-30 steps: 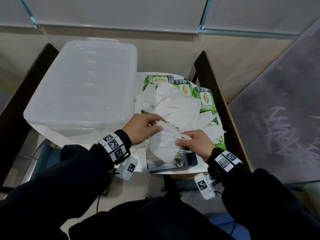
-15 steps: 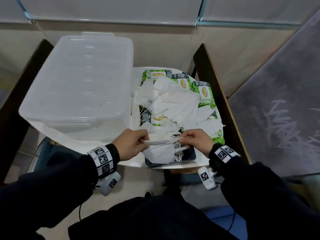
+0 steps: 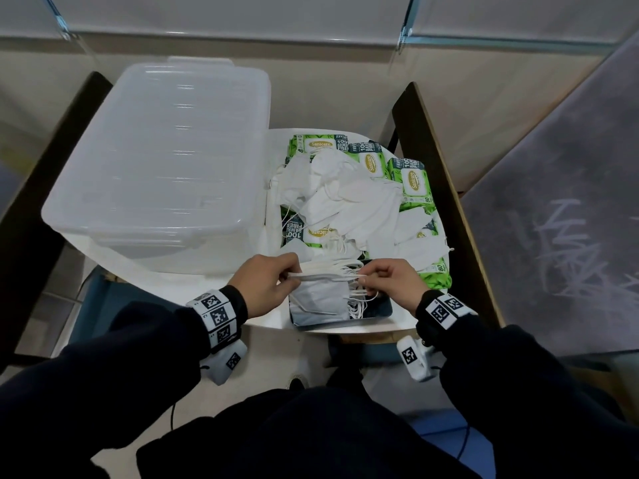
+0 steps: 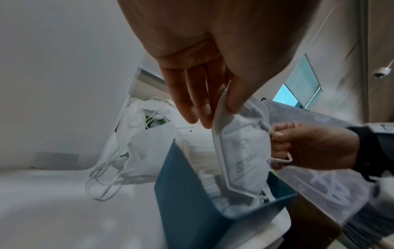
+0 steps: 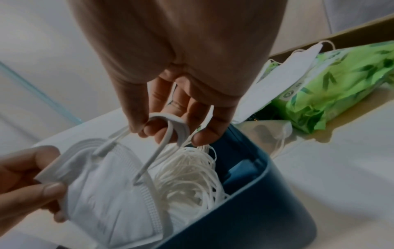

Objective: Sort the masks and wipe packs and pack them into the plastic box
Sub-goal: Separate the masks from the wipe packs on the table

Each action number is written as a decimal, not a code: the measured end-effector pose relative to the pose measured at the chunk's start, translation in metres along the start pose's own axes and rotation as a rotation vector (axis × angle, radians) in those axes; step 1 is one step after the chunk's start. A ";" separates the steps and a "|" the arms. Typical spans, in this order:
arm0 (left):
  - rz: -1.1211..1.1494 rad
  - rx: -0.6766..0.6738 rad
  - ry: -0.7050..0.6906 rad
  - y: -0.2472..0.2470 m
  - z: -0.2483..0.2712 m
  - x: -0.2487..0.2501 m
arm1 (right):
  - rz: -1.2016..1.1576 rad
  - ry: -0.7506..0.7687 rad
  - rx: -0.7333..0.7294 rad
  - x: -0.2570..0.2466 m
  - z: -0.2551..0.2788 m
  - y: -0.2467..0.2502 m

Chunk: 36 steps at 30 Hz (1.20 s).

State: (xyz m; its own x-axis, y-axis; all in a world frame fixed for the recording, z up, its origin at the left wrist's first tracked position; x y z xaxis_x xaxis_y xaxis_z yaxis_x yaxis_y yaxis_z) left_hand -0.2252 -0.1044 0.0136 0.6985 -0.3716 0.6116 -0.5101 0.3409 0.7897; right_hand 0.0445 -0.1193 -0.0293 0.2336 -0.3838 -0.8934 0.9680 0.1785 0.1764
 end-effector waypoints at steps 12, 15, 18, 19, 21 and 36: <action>-0.214 -0.285 0.000 -0.043 0.003 0.009 | 0.284 -0.123 -0.150 0.030 -0.004 -0.004; -0.273 -0.310 -0.029 -0.049 -0.001 0.012 | 0.341 -0.126 -0.154 0.027 -0.005 -0.007; -0.427 -0.417 -0.069 -0.067 0.001 0.010 | 0.411 -0.141 -0.189 0.026 -0.006 -0.011; -0.462 -0.431 -0.070 -0.070 0.000 0.008 | 0.417 -0.144 -0.198 0.025 -0.006 -0.012; -0.498 -0.424 -0.062 -0.069 -0.004 0.006 | 0.404 -0.148 -0.195 0.024 -0.007 -0.012; -0.534 -0.469 -0.042 -0.080 -0.009 0.016 | 0.270 -0.249 0.143 0.031 -0.030 -0.013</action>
State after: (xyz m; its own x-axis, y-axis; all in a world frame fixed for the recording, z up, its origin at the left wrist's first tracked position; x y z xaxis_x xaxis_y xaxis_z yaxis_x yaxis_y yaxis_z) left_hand -0.1687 -0.1302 -0.0399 0.7682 -0.6210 0.1555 0.1729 0.4351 0.8836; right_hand 0.0359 -0.1062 -0.0715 0.4793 -0.5520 -0.6823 0.8677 0.1815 0.4627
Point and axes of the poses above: each hand's wrist, its own z-axis away from the middle knuckle, its own y-axis out of the back of the hand, x = y × z, the point moved 6 cm from there along -z, towards the middle knuckle, and after that the axes turned 2 degrees about -y, right-handed, at the moved point
